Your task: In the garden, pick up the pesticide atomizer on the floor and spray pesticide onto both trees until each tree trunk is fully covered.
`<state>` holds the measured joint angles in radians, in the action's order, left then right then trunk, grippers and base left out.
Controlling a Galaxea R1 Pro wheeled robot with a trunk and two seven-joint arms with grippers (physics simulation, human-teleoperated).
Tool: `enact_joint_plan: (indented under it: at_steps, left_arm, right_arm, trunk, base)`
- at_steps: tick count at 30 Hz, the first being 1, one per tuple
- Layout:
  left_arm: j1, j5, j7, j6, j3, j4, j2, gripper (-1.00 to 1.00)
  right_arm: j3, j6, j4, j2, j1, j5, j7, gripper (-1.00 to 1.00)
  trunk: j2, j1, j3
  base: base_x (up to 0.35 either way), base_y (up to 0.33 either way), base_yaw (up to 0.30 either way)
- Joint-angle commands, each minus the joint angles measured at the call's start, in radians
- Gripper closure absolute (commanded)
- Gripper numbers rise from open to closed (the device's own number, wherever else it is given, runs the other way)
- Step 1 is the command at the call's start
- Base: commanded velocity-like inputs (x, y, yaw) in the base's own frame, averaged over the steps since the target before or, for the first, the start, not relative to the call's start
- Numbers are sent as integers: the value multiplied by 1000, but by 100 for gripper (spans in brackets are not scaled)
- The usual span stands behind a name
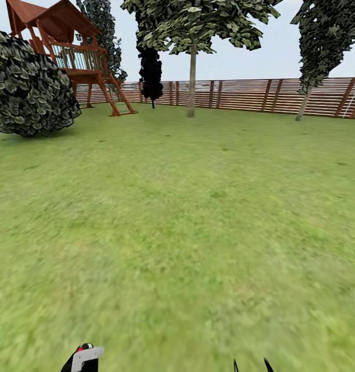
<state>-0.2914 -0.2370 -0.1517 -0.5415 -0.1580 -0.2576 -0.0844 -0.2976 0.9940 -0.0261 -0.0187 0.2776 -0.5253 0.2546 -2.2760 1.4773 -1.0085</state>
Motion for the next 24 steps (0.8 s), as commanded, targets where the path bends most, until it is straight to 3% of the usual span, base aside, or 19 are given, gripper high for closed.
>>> enact_joint_plan:
  at_steps: [1, 24]
  left_arm:
    - [0, 0, 0, 0, 0, 0, 0, 100]
    - [0, 1, 0, 1, 0, 0, 0, 100]
  right_arm:
    - [0, 0, 0, 0, 0, 0, 0, -100]
    - [0, 0, 0, 0, 0, 0, 0, -100]
  trunk:
    - [0, 0, 0]
    - [0, 0, 0]
  base:
    - [336, 0, 0]
    - [336, 0, 0]
